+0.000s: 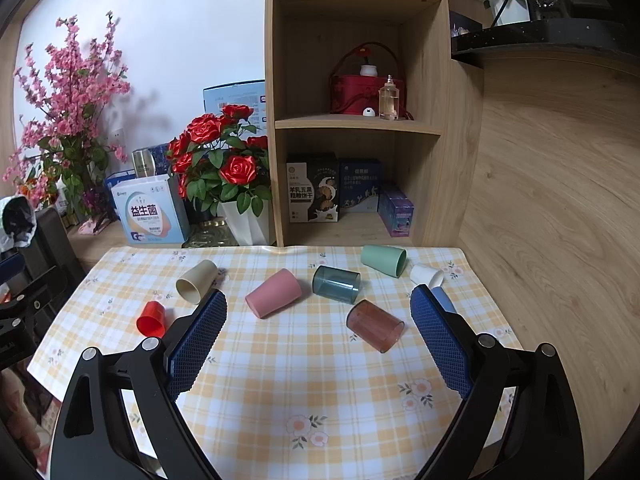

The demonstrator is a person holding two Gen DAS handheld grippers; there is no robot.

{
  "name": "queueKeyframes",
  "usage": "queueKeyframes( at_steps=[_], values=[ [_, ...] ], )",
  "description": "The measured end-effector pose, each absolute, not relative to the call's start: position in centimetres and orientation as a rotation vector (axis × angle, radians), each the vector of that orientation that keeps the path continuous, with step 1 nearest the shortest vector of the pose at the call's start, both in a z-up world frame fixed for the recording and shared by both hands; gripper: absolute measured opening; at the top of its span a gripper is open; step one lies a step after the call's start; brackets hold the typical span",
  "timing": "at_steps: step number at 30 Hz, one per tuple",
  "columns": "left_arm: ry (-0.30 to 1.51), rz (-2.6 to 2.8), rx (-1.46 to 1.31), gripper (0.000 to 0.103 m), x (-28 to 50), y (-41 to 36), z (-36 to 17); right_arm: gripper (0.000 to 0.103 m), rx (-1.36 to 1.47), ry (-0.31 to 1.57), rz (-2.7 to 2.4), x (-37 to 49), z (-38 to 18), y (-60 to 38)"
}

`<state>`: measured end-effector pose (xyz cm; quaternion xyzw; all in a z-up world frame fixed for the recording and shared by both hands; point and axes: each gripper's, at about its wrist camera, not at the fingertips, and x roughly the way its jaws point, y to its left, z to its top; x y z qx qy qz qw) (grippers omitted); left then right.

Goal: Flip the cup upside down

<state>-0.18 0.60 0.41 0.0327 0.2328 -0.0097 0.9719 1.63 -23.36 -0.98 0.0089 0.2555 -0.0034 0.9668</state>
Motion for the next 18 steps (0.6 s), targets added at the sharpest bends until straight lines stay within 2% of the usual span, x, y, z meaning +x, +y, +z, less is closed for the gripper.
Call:
queueKeyframes(
  at_steps=[18],
  values=[
    [0.475, -0.022, 0.062, 0.097, 0.06, 0.45, 0.72, 0.09, 0.02, 0.516, -0.01, 1.44, -1.3, -23.23]
  ],
)
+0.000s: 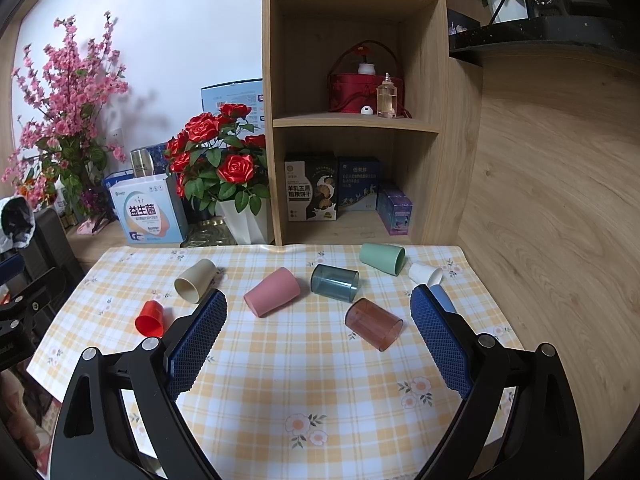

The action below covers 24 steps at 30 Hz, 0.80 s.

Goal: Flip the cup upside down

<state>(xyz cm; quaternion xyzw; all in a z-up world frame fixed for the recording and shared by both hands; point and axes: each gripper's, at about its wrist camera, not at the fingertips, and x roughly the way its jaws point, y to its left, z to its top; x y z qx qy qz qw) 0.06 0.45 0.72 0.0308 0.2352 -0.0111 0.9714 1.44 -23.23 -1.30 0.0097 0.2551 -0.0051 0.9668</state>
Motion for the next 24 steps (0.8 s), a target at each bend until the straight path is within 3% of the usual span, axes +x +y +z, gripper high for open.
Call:
queueKeyframes(
  at_steps=[24],
  values=[
    [0.521, -0.006, 0.034, 0.097, 2.6, 2.6, -1.6, 0.09, 0.031, 0.543, -0.021, 3.2, -3.7, -23.7]
  ],
)
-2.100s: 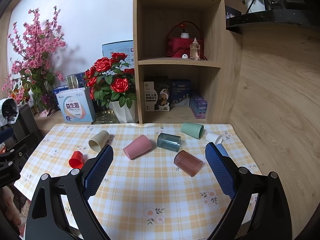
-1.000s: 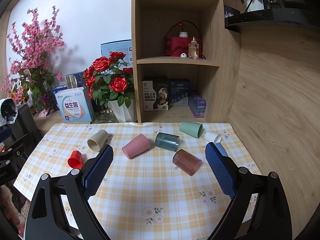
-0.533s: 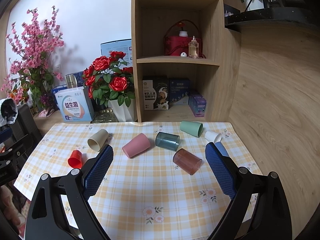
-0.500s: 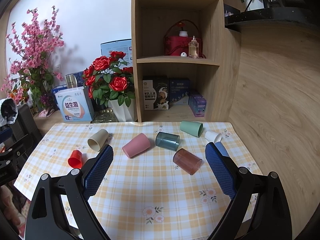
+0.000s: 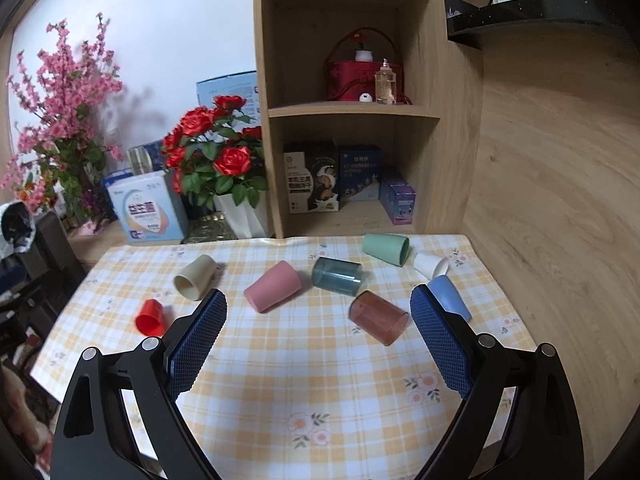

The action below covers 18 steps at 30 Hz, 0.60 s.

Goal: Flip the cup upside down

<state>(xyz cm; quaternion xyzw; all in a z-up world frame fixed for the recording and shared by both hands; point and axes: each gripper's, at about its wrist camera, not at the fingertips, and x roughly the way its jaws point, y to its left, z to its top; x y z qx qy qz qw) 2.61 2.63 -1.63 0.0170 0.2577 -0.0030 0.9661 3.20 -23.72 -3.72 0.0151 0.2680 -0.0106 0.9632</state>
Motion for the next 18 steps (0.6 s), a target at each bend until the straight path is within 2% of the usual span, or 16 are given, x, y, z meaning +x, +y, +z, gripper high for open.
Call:
queueKeyframes(
  at_steps=[6, 12, 16, 18],
  values=[
    [0.575, 0.05, 0.127, 0.097, 6.8, 5.3, -5.2, 0.09, -0.007, 0.556, -0.07, 6.9, -6.6, -24.4],
    [0.674, -0.008, 0.096, 0.097, 13.0, 7.6, -8.5, 0.09, 0.006, 0.661, -0.117, 12.3, -11.2, -25.9],
    [0.79, -0.082, 0.036, 0.097, 20.7, 7.8, -10.9, 0.09, 0.027, 0.715, -0.126, 14.4, -13.7, -26.5],
    [0.861, -0.106, 0.001, 0.093, 24.9, 7.8, -12.7, 0.09, 0.033, 0.741, -0.121, 15.0, -14.9, -26.6]
  ],
)
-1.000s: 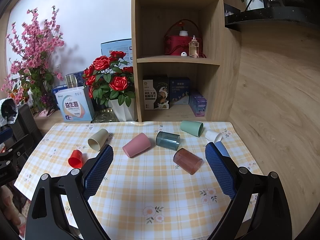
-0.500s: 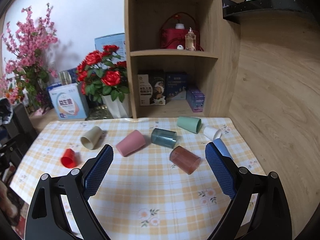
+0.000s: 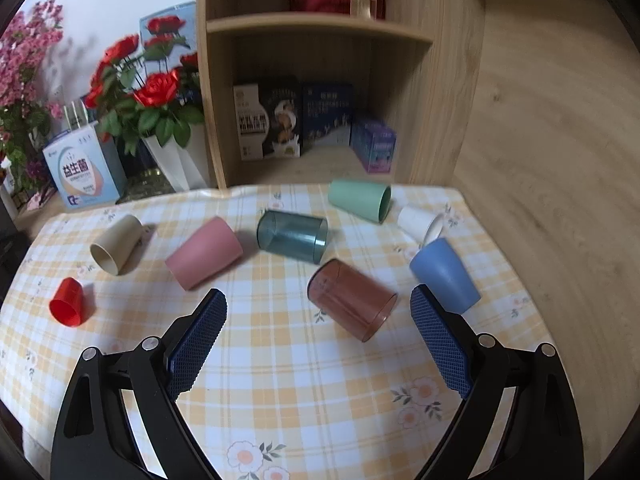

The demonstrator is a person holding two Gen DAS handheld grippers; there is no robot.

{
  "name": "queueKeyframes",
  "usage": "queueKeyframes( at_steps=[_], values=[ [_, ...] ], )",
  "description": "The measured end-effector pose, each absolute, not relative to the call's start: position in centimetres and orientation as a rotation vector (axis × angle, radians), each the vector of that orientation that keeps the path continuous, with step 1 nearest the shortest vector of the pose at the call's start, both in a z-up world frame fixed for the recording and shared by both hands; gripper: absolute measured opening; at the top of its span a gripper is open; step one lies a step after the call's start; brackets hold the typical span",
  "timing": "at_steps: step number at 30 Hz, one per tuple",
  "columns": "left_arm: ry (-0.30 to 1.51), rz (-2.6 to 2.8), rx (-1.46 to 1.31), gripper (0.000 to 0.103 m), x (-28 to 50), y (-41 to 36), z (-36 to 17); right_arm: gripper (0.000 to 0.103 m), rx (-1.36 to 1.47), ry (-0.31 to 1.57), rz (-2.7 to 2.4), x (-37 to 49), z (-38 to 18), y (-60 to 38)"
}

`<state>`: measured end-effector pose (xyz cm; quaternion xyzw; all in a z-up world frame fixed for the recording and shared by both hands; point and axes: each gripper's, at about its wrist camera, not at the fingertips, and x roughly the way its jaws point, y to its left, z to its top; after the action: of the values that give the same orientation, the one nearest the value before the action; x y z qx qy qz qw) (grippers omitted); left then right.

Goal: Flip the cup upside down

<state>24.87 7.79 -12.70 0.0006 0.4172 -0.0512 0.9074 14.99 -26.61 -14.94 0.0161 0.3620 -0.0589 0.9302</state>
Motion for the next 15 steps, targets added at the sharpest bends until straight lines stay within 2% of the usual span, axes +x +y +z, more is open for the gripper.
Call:
queueKeyframes(
  at_steps=[2, 4, 9, 15],
  values=[
    [0.945, -0.118, -0.035, 0.086, 29.1, 7.9, -14.7, 0.09, 0.034, 0.771, -0.114, 15.7, -16.1, -26.7],
    [1.036, -0.134, -0.112, 0.083, 33.3, 8.4, -16.9, 0.09, 0.032, 0.796, -0.112, 16.2, -17.1, -26.9],
    [1.163, -0.169, -0.306, 0.082, 39.2, 9.3, -21.2, 0.09, 0.037, 0.841, -0.125, 16.9, -18.8, -28.0],
    [1.238, -0.108, -0.163, 0.082, 41.8, 7.8, -24.1, 0.09, 0.064, 0.881, -0.144, 17.6, -20.2, -29.3]
  ],
)
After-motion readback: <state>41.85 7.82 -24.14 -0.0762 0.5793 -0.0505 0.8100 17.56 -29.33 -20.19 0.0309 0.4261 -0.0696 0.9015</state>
